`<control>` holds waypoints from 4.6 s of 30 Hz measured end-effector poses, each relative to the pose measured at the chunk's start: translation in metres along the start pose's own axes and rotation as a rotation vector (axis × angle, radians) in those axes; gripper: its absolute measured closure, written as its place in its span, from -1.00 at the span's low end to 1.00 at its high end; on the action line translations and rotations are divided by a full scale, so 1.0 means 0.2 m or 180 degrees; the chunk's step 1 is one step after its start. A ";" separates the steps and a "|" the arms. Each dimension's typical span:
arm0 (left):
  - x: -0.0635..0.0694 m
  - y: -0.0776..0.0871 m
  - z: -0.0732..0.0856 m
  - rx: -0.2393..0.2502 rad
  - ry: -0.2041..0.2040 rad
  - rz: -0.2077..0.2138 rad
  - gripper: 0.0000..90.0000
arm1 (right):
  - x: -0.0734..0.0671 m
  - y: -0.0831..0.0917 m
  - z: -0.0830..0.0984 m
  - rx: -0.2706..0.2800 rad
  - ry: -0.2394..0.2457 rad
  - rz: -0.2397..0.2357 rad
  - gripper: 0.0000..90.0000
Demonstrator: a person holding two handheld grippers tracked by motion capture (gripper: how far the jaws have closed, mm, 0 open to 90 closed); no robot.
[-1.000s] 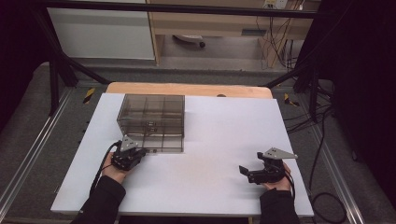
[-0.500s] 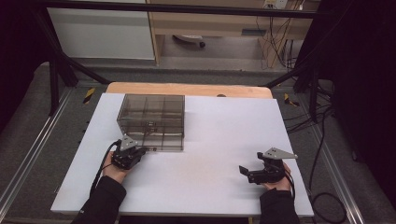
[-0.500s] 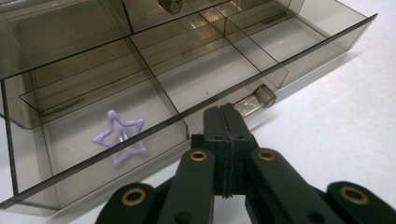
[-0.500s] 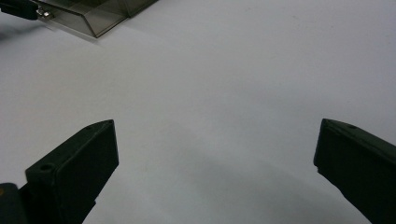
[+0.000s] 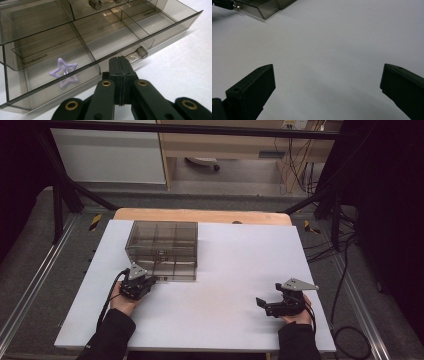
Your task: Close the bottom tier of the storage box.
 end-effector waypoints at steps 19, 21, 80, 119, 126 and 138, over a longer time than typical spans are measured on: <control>-0.01 -0.02 -0.02 0.0047 0.0010 -0.0018 1.00 | 0.00 0.00 0.00 -0.0003 0.0000 -0.0002 -0.98; -0.01 -0.02 -0.03 0.0048 0.0016 -0.0012 1.00 | 0.00 0.00 0.00 -0.0005 0.0000 -0.0002 -0.99; -0.06 -0.10 -0.08 0.0188 0.0089 -0.0137 1.00 | 0.00 0.00 0.00 -0.0012 0.0002 -0.0007 -0.99; -0.10 -0.15 -0.13 0.0204 0.0150 -0.0187 1.00 | 0.00 0.00 0.00 -0.0010 0.0003 -0.0006 -0.99; -0.11 -0.17 -0.14 0.0199 0.0154 -0.0214 1.00 | 0.00 0.00 0.00 -0.0002 0.0000 -0.0002 -0.99; -0.11 -0.17 -0.14 0.0172 0.0146 -0.0239 1.00 | 0.00 0.00 0.00 -0.0003 0.0010 -0.0001 -0.99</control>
Point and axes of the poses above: each handheld gripper's, and its own axes: y roughly backward along the jaws, z roughly out of its underside, x roughly to its right, the point moved 10 cm from there along -y, roughly forward along the jaws, and after that the axes turned 3 degrees about y, right-handed, at the moved point
